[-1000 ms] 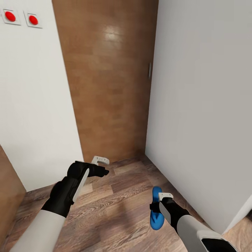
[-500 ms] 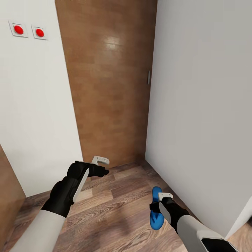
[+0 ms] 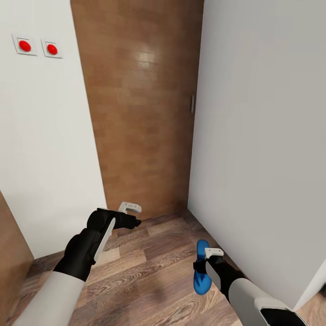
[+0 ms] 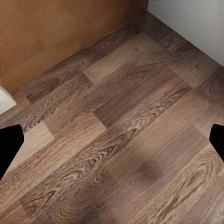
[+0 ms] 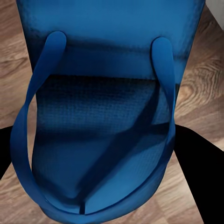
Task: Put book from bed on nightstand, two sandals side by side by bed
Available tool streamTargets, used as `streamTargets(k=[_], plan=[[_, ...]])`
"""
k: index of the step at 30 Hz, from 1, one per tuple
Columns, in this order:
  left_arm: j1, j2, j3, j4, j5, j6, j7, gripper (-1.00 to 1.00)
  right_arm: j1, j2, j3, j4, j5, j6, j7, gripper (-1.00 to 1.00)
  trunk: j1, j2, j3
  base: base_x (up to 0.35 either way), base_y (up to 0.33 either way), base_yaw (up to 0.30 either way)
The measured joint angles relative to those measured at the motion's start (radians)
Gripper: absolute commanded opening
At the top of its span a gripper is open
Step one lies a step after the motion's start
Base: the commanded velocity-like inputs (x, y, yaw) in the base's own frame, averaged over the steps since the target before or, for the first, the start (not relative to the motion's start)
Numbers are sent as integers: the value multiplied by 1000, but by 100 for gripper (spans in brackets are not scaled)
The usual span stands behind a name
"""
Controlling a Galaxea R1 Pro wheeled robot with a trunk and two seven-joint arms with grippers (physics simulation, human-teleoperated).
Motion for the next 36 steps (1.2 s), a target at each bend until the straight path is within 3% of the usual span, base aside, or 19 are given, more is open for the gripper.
streamTargets(k=[24,36], plan=[[0,-2,0,1,-2,-2,3,100,0,1,0,0,0,-3,-1,-100,-92,168,75,0,0,0],[0,-2,0,3,-4,-48,1,100,0,1,0,0,0,-3,0,-100,-138,252,113,0,0,0]])
